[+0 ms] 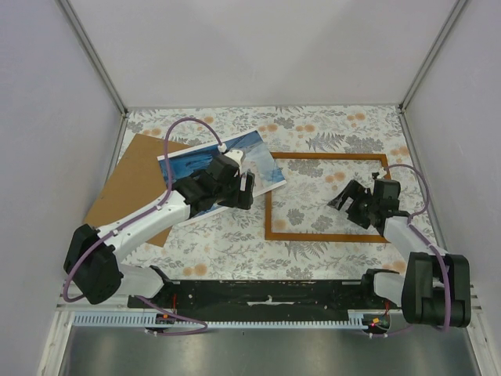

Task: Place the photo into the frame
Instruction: Pick up the glass panel from the frame body.

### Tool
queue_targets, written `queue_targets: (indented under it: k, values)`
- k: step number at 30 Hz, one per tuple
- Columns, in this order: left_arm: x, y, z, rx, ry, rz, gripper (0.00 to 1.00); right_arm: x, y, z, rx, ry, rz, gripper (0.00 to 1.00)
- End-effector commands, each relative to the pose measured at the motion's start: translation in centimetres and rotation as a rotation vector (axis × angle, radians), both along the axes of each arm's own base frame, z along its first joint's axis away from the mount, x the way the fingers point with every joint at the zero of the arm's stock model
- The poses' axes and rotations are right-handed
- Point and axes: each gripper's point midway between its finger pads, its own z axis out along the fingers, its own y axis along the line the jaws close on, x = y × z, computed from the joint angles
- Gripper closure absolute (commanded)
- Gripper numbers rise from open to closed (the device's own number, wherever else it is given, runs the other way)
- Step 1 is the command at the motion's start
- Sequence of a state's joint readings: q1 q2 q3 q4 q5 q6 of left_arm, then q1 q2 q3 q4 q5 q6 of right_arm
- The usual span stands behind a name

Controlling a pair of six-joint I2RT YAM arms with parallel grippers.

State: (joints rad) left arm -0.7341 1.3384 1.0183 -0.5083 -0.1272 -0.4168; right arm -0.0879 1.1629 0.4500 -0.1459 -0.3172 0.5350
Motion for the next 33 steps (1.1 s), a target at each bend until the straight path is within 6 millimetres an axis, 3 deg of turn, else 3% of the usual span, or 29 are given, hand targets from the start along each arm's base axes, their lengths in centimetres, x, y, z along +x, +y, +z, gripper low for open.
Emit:
queue_targets:
  k: [1,9,19,28,33]
  values:
    - [0.3,-0.2,0.4,0.007,-0.012,-0.033,0.11,1.6,1.2,1.1,0.061,-0.078,0.056,0.02]
    - [0.4,-0.3,0.6,0.002,-0.016,-0.035,0.11,1.6,3.0,-0.1,0.155,-0.003,0.139,0.02]
    - [0.4,-0.6,0.8,-0.006,-0.012,-0.041,0.11,1.0,4.3,0.0,0.226,0.041,0.221,0.03]
    - [0.2,-1.4,0.8,-0.029,0.015,-0.065,0.11,1.3,6.1,2.5,0.328,-0.038,0.305,0.22]
    - [-0.7,-3.0,1.6,-0.087,0.032,-0.166,0.11,1.6,6.7,4.7,0.369,-0.106,0.336,0.39]
